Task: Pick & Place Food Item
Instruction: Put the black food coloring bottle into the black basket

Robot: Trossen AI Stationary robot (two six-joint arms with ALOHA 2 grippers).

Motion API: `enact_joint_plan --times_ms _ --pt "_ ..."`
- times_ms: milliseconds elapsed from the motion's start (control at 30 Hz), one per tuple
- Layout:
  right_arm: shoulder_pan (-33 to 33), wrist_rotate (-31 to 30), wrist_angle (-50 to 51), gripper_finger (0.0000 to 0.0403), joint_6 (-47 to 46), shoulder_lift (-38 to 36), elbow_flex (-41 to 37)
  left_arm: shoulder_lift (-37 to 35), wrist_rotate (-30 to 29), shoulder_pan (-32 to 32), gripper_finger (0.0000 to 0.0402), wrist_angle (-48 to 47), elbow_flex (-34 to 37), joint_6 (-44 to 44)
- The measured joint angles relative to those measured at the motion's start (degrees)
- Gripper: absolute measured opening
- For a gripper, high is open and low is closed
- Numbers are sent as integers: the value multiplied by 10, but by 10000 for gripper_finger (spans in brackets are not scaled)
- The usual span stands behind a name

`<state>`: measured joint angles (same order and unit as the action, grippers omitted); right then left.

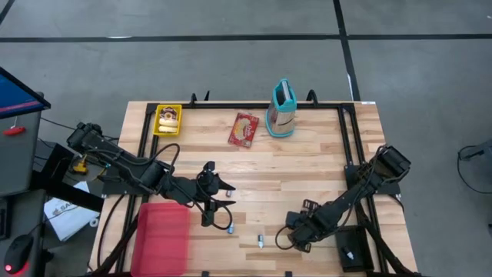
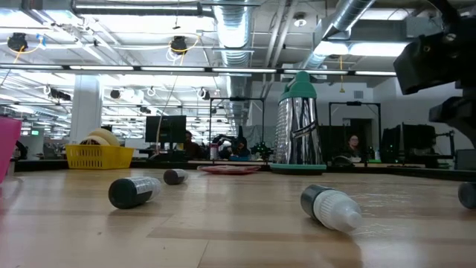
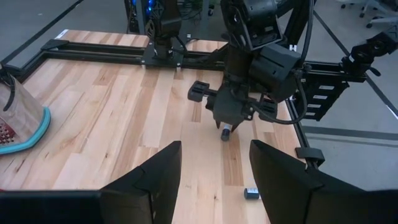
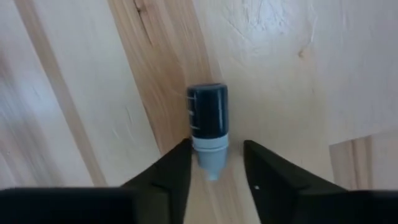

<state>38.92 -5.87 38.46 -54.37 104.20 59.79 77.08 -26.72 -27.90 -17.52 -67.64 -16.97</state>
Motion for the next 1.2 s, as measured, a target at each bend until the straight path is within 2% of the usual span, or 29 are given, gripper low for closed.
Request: enact_joint_plan --times_ms 167,300,500,733,900,1067,1200 --pt "0 1 -9 75 0 0 0 0 0 0 186 0 0 0" --pt "-1 14 -23 42 -5 0 3 0 0 0 186 0 0 0" --pt "0 31 -12 41 -10 1 34 0 0 0 186 0 0 0" --pt "24 39 81 46 -62 -22 85 0 0 0 186 -1 0 1" --pt "96 47 172 46 -191 -80 89 0 0 0 186 -3 0 1" --pt "194 46 247 46 -387 -140 89 0 0 0 186 -3 0 6" --pt "270 55 278 46 -531 -159 89 0 0 4 186 -2 0 16"
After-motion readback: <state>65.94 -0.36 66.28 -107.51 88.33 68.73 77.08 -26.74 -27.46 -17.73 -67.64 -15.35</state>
